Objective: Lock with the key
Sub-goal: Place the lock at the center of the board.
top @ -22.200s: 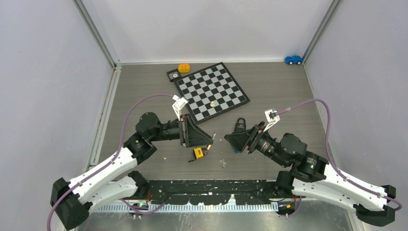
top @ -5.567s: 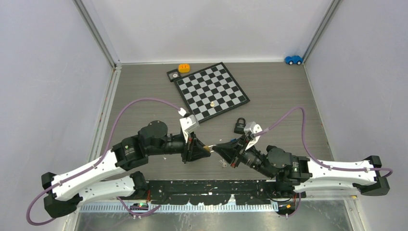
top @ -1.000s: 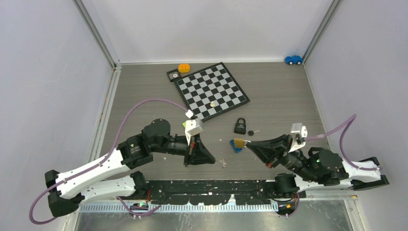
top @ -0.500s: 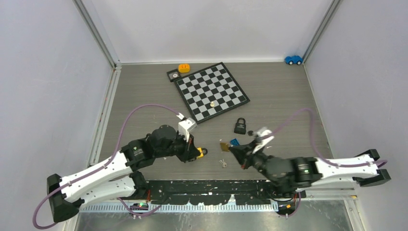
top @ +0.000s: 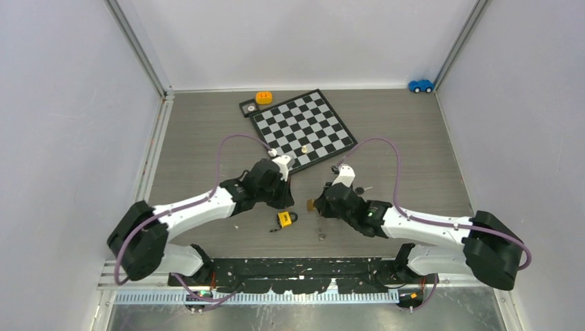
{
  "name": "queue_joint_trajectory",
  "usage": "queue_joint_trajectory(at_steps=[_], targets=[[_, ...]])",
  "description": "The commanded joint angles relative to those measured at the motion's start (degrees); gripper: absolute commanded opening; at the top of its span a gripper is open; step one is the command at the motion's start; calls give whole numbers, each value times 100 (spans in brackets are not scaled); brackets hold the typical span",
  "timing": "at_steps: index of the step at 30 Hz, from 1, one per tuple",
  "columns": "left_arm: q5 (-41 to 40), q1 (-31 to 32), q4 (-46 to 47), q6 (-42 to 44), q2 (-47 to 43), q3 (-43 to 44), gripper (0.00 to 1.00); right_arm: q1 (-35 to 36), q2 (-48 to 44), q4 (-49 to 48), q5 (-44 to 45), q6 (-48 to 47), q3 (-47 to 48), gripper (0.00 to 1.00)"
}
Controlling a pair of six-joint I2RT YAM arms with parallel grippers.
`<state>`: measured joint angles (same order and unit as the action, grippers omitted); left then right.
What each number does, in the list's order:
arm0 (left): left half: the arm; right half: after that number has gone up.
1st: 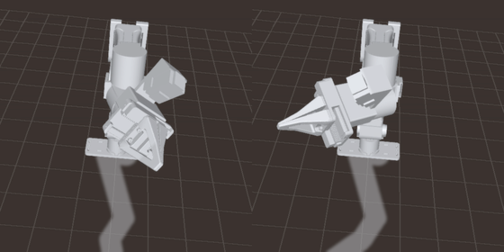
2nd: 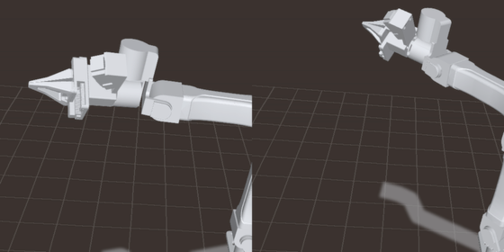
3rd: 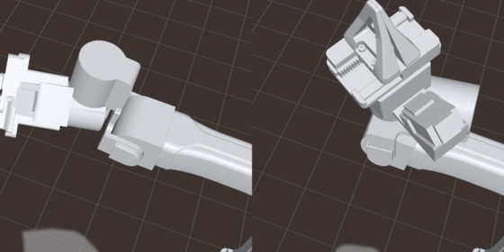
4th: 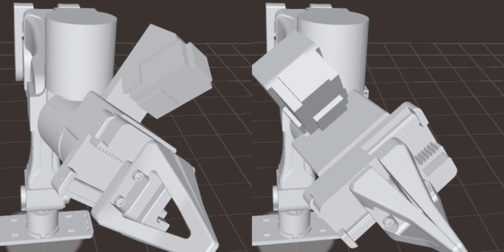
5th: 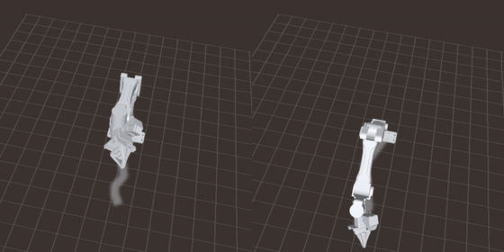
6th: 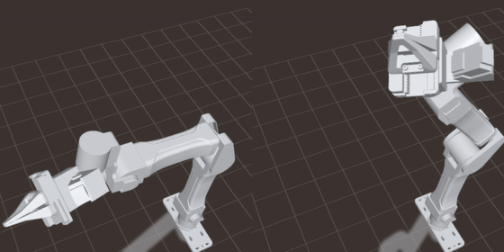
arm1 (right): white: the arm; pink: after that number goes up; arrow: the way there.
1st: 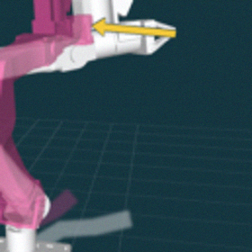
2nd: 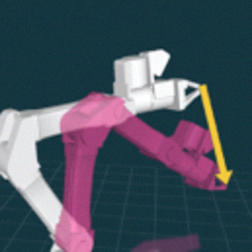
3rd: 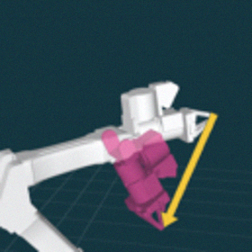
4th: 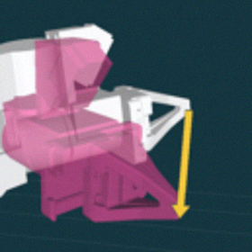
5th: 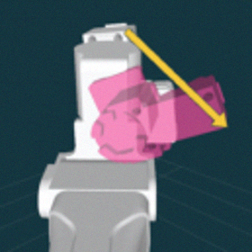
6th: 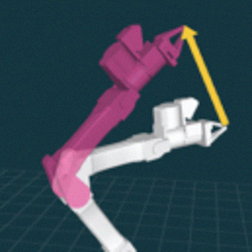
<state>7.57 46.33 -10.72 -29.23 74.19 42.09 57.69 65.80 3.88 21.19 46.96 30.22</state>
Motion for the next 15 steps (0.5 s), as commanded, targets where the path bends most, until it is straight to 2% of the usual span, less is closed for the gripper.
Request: queue_joint_trajectory(at_steps=[1,5,7,8,10,12,13,15], targets=[[-108,-62,1019,79,745,313,0,-378,464,-1064,-640,168,151,0],[-219,-80,1464,-14,1484,454,4,-753,961,-1390,-1098,135,121,0],[-312,-78,1626,-76,1718,479,13,-845,1047,-1353,-1125,68,169,5],[-373,-80,1653,-82,1804,496,20,-873,1061,-1297,-1087,58,203,13],[-498,-80,1645,-70,1887,530,34,-930,1055,-1154,-1045,72,280,39],[-624,-75,1628,-44,1849,525,51,-944,1006,-916,-993,-23,396,65],[-700,-79,1542,-16,1806,533,61,-938,968,-721,-928,-75,476,70],[-906,-88,1387,62,1683,561,81,-943,873,-221,-786,-172,620,74]])
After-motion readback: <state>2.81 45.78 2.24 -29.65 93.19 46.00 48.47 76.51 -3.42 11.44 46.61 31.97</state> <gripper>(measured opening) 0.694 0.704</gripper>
